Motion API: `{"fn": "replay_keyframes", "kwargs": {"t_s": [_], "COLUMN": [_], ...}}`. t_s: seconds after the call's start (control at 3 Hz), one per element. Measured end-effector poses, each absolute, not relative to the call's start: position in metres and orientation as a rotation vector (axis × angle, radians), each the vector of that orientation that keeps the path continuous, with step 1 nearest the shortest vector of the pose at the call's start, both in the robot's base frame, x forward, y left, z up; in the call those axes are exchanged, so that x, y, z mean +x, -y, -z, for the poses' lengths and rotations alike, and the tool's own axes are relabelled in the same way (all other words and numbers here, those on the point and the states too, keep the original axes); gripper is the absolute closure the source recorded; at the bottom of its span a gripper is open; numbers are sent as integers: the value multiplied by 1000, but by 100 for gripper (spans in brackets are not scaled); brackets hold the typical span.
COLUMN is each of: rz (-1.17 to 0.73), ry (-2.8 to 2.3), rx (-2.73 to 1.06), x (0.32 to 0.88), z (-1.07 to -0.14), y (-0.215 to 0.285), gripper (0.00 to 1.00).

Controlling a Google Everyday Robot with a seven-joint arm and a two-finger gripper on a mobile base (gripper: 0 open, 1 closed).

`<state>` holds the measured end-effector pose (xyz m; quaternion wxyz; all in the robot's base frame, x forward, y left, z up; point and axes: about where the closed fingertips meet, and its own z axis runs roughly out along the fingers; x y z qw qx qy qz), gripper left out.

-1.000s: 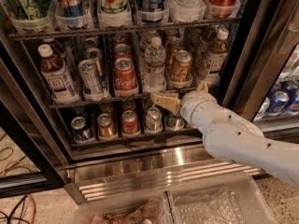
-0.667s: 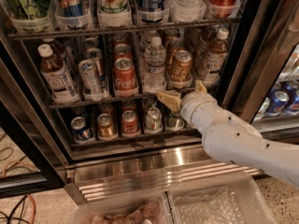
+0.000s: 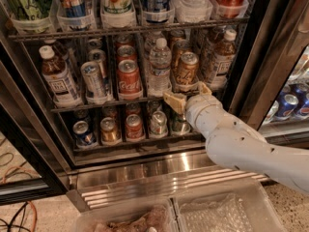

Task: Pick orange can from middle shelf of fridge

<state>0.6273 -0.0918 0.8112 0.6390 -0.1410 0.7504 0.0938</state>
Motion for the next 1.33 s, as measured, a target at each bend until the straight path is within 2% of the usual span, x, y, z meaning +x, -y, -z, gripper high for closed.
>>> {"fn": "replay_keyframes", "kwargs": {"t_s": [1.0, 1.33], "rz": [-119, -101], "ry": [-1627, -1609], "rx": [-329, -338], "x": [660, 671], "z": [-834, -838], "y": [106, 108], "gripper": [23, 31]}}
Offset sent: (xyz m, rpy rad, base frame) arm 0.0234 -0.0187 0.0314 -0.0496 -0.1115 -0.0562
